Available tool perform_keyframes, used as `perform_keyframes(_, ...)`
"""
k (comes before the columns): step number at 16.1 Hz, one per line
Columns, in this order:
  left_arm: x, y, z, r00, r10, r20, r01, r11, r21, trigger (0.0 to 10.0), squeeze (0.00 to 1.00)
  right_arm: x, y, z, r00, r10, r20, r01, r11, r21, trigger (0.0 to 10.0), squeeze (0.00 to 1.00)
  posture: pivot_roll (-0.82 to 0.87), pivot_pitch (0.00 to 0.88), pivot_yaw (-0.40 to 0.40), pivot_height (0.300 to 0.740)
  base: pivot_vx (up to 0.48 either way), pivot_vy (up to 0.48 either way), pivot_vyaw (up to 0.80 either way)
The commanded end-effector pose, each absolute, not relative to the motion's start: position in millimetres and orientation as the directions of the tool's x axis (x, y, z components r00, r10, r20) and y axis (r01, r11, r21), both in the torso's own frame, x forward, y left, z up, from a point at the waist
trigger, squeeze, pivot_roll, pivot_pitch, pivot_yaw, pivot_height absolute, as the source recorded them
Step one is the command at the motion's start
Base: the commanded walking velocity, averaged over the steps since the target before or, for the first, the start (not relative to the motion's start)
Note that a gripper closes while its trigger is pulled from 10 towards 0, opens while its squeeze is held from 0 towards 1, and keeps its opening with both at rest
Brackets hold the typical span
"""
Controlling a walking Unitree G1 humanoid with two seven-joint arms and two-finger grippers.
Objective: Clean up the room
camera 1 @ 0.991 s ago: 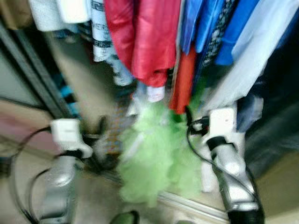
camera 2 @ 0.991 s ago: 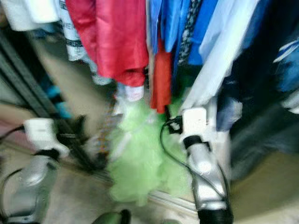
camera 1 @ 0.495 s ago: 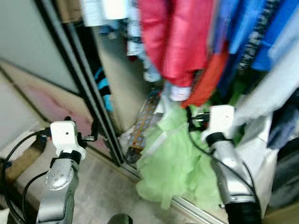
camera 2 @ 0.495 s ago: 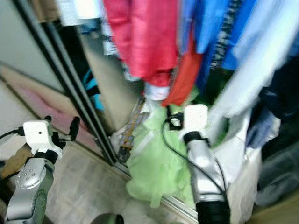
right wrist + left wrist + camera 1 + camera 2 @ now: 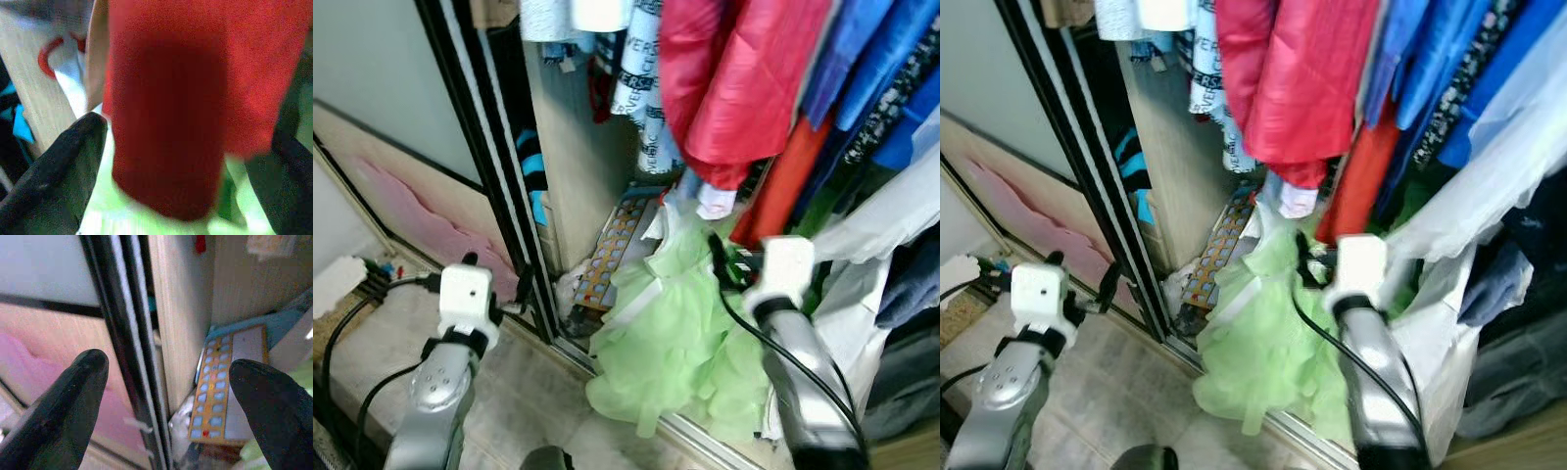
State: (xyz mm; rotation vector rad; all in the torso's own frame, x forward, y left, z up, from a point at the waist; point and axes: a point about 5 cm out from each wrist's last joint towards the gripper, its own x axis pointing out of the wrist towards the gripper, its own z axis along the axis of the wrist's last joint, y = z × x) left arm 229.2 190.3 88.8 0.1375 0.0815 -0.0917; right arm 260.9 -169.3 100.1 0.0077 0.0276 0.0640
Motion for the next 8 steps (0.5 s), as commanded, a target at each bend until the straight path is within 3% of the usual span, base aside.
perform_keyframes(1, 228.8, 190.0, 94.4, 0.995, -0.068, -0.066, 0.077, 0.988, 0.132, 10.0, 0.0, 256.1, -170.6, 104.0, 0.997, 0.072, -0.025, -0.072, 0.997, 0.012, 10.0, 0.0, -0.08, 0.0, -0.022, 0.74, 0.0, 0.0, 0.0)
perform_keyframes(5, 217.3, 181.8, 93.7, 0.999, 0.032, -0.009, -0.031, 0.996, 0.082, 10.0, 0.0, 240.4, -170.1, 108.8, 0.99, 0.143, -0.012, -0.144, 0.99, -0.011, 10.0, 0.0, -0.1, 0.0, -0.003, 0.74, 0.0, 0.0, 0.0)
perform_keyframes(8, 218.6, 184.9, 89.1, 0.999, 0.028, -0.046, -0.027, 0.999, 0.036, 10.0, 0.0, 242.7, -163.5, 109.5, 0.986, 0.165, -0.013, -0.166, 0.986, -0.017, 10.0, 0.0, -0.09, 0.0, -0.006, 0.74, 0.0, 0.0, 0.8)
